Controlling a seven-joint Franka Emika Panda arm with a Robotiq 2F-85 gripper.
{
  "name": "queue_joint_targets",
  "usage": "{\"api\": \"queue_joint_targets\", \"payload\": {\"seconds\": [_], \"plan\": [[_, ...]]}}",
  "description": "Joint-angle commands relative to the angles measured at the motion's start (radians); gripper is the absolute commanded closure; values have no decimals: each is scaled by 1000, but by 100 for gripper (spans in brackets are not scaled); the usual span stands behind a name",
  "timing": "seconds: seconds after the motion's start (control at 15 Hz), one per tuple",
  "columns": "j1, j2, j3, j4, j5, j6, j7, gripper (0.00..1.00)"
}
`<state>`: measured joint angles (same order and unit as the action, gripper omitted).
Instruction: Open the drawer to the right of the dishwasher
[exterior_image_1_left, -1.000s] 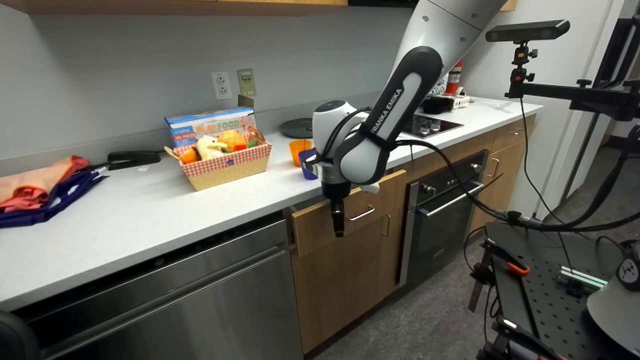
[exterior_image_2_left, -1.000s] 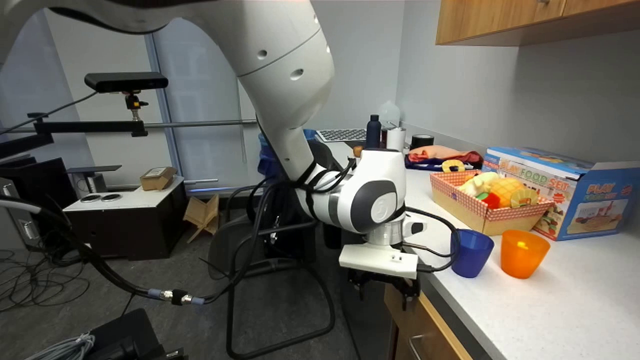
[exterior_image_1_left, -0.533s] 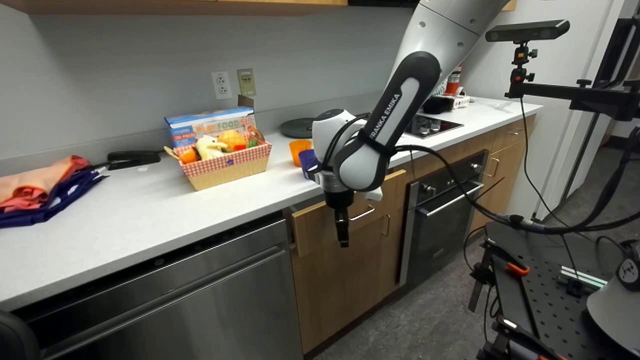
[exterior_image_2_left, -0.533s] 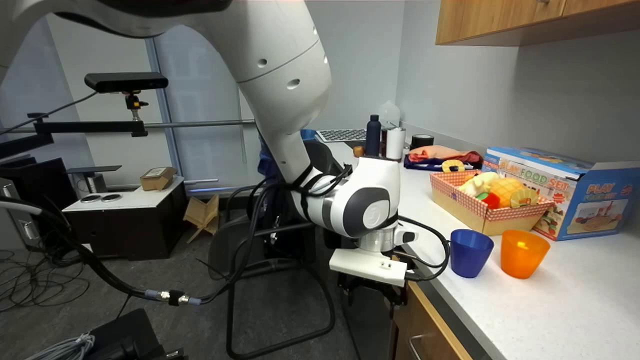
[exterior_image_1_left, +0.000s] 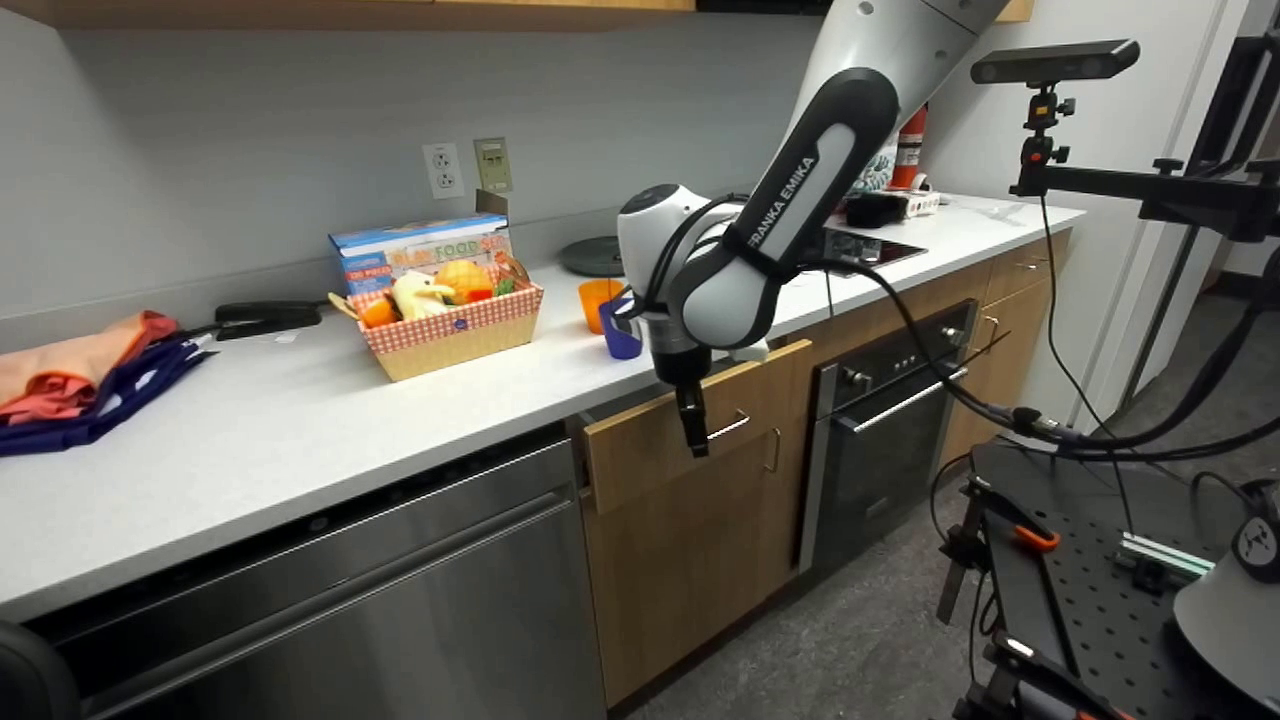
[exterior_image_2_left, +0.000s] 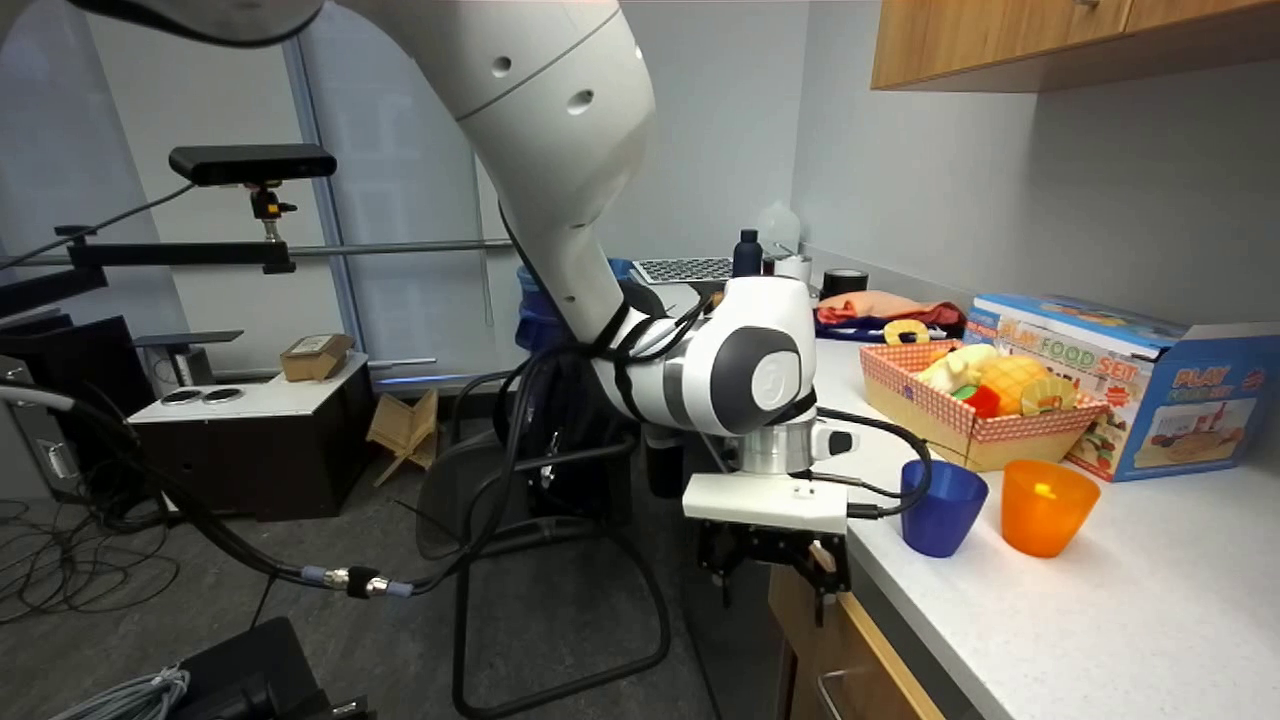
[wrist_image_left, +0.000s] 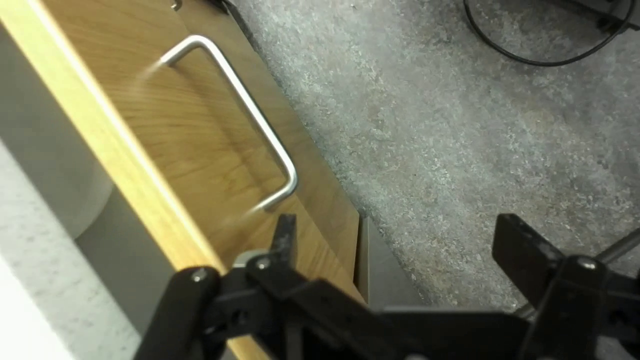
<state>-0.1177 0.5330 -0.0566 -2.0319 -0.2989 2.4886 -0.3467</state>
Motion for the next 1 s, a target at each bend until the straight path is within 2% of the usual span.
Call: {"api": "queue_joint_targets", "payload": {"seconds": [0.0, 0.53, 0.93], "plan": [[33, -3, -48, 39, -82, -31, 17, 0], [68, -3, -79, 74, -177, -39, 63, 0], [43, 19, -66, 83, -161, -6, 32, 0]]}}
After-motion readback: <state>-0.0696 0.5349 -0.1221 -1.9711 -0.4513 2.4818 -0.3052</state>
